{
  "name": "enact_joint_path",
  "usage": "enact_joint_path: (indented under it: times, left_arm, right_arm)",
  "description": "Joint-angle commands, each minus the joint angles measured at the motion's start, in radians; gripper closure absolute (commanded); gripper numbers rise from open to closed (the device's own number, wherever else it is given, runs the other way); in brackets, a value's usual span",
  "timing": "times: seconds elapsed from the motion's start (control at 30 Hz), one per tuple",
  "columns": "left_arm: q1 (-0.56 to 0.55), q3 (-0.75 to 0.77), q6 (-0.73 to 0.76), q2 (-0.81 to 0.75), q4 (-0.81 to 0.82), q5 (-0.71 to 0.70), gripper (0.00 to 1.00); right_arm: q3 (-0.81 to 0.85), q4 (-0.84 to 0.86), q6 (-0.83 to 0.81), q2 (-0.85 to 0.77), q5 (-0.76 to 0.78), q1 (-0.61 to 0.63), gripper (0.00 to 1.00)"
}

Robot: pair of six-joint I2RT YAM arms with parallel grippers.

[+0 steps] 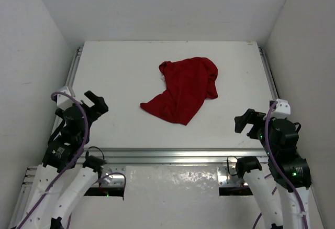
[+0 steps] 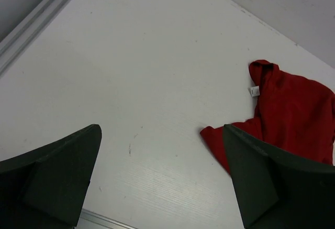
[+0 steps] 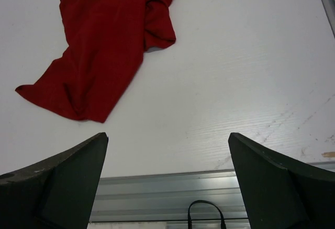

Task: Fold and stack the t-shirts
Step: Flatten out the tshirt

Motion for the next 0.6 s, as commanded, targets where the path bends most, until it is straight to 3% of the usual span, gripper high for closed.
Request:
enact_joint_path:
  times: [0.0, 0.17, 0.33, 0.43, 0.47, 0.5, 0.57]
  left_arm:
    - [0.01, 0.019, 0.017, 0.013, 0.05, 0.018, 0.0]
    - [0.009, 0.052, 0.024, 0.065, 0.041, 0.056, 0.0]
    - [0.003, 0.126, -0.115, 0.304, 0.064, 0.251, 0.0]
    - [-0.127, 0.134, -0.215, 0.538, 0.194, 0.225, 0.0]
    - [-0.245, 0.193, -0.244, 0.616, 0.206, 0.181, 0.0]
    - [-0.31, 0.238, -0.276, 0.773, 0.207, 0.079, 0.0]
    - [-0.408, 0.392, -0.322, 0.931, 0.135, 0.009, 0.02]
  right_arm:
    - [-0.008, 0.03, -0.002, -0.003, 0.014, 0.004, 0.01]
    - [-0.023, 0.044, 0.003, 0.011, -0.015, 0.004, 0.01]
    - [-0.043, 0.051, 0.034, 0.075, -0.121, 0.004, 0.01]
    - [-0.068, 0.074, 0.066, 0.136, -0.182, 0.004, 0.01]
    - [-0.086, 0.093, 0.067, 0.144, -0.24, 0.004, 0.01]
    - [-0.101, 0.106, 0.069, 0.155, -0.265, 0.002, 0.01]
    - [-0.12, 0.117, 0.075, 0.19, -0.284, 0.004, 0.01]
